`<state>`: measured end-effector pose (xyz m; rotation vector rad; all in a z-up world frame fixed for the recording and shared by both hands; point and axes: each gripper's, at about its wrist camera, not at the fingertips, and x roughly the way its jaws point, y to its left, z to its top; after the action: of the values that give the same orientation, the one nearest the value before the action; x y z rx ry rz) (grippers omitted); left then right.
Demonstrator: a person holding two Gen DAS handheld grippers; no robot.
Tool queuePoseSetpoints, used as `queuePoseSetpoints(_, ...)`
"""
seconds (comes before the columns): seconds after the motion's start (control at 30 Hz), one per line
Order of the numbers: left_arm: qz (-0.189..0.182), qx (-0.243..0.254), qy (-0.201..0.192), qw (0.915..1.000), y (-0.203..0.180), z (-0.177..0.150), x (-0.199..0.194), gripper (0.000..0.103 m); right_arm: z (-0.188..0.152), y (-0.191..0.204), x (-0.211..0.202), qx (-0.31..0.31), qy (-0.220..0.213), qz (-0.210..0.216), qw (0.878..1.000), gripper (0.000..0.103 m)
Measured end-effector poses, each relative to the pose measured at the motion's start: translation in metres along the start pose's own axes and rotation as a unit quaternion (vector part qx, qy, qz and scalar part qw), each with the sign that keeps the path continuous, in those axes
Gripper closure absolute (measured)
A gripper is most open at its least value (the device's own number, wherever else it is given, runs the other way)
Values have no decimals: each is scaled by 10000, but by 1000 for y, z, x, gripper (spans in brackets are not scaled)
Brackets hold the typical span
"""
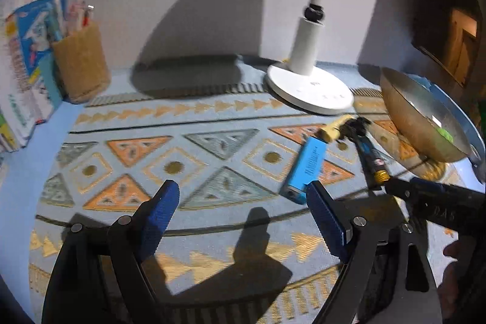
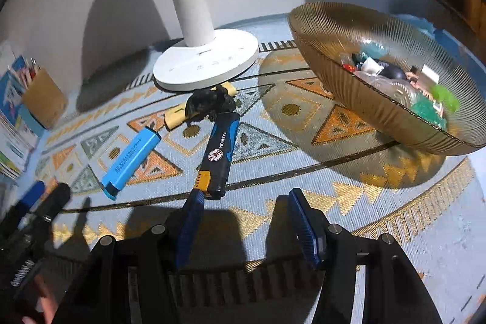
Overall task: Organize rigid objects
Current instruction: 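Grasp the blue lighter with the left tool while the right tool grasps the blue USB stick, then carry the lighter with the left tool while the right tool carries the USB stick into the bowl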
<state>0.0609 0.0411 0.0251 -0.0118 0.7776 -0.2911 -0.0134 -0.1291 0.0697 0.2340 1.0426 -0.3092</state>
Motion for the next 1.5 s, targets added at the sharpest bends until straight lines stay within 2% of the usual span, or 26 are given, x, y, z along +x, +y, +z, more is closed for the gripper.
queuePoseSetpoints(0.1, -243, 130, 344, 9990, -10, 5, 8, 19, 8, 7, 0, -148, -27, 126, 9998, 48)
queuePoseSetpoints(0.2, -725, 250, 715, 9945, -20, 11, 15, 19, 18, 15, 5, -209, 12, 268, 9994, 48)
queuePoseSetpoints(0.33, -468, 648, 639, 9947, -34, 20, 23, 20, 26, 20, 16, -167, 21, 278, 9995, 48)
queuePoseSetpoints(0.4, -518, 730, 749, 9932, -39, 22, 33, 29, 26, 22, 20, -187, 51, 301, 9994, 48)
queuePoseSetpoints(0.63, -488, 870, 925, 9907, -47, 19, 56, 35, 27, 26, 29, -434, 166, 231, 9987, 48)
queuePoseSetpoints(0.73, -376, 953, 905, 9906, -51, 19, 59, 41, 28, 28, 31, -515, 148, 100, 9985, 56)
queuePoseSetpoints(0.8, -287, 972, 947, 9903, -54, 21, 61, 43, 28, 25, 31, -553, 157, 79, 9983, 71)
queuePoseSetpoints(0.83, -251, 967, 950, 9905, -54, 21, 62, 46, 28, 25, 31, -585, 158, 56, 9981, 75)
queuePoseSetpoints(0.87, -227, 968, 938, 9906, -54, 22, 61, 53, 28, 23, 30, -607, 164, 79, 9980, 78)
queuePoseSetpoints(0.9, -222, 988, 898, 9908, -55, 23, 61, 67, 28, 21, 29, -615, 183, 133, 9979, 78)
queuePoseSetpoints(0.93, -219, 1014, 885, 9907, -57, 23, 60, 74, 28, 18, 28, -611, 217, 203, 9977, 78)
queuePoseSetpoints(1.03, -191, 1009, 930, 9904, -57, 23, 59, 78, 26, 8, 24, -588, 300, 340, 9972, 78)
queuePoseSetpoints(1.13, -270, 883, 1005, 9906, -56, 18, 51, 82, 16, -3, 12, -831, 374, 554, 9943, 78)
queuePoseSetpoints(1.23, -567, 886, 966, 9897, -62, 4, 27, 82, -6, -11, -7, -1242, 386, 830, 9880, 78)
queuePoseSetpoints(1.37, -824, 995, 948, 9871, -77, -18, 3, 82, -37, -28, -34, -1757, 208, 716, 9816, 78)
queuePoseSetpoints(1.5, -1061, 882, 1298, 9819, -92, -38, -4, 82, -53, -60, -47, -1585, 376, 711, 9841, 78)
